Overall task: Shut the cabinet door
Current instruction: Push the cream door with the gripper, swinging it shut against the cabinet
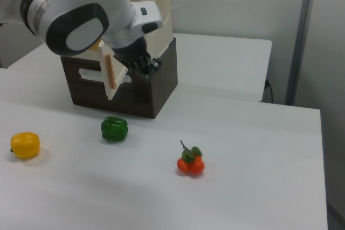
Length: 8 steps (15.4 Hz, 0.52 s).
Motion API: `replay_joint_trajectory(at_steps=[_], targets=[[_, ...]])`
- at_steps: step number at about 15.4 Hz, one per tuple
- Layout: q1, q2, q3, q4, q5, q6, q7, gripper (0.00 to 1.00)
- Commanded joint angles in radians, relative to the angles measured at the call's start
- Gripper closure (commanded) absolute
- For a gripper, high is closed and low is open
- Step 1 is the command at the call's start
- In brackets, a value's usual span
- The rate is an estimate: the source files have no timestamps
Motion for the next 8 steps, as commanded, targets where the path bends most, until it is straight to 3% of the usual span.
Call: replay_joint_trajectory(at_steps=[1,8], targets=[[0.055,-0.001,0.006,-0.001,0.046,0.024,0.061,1.0],[0.062,0.022,0.119,0.004,0.055,0.03,0.145,1.0]])
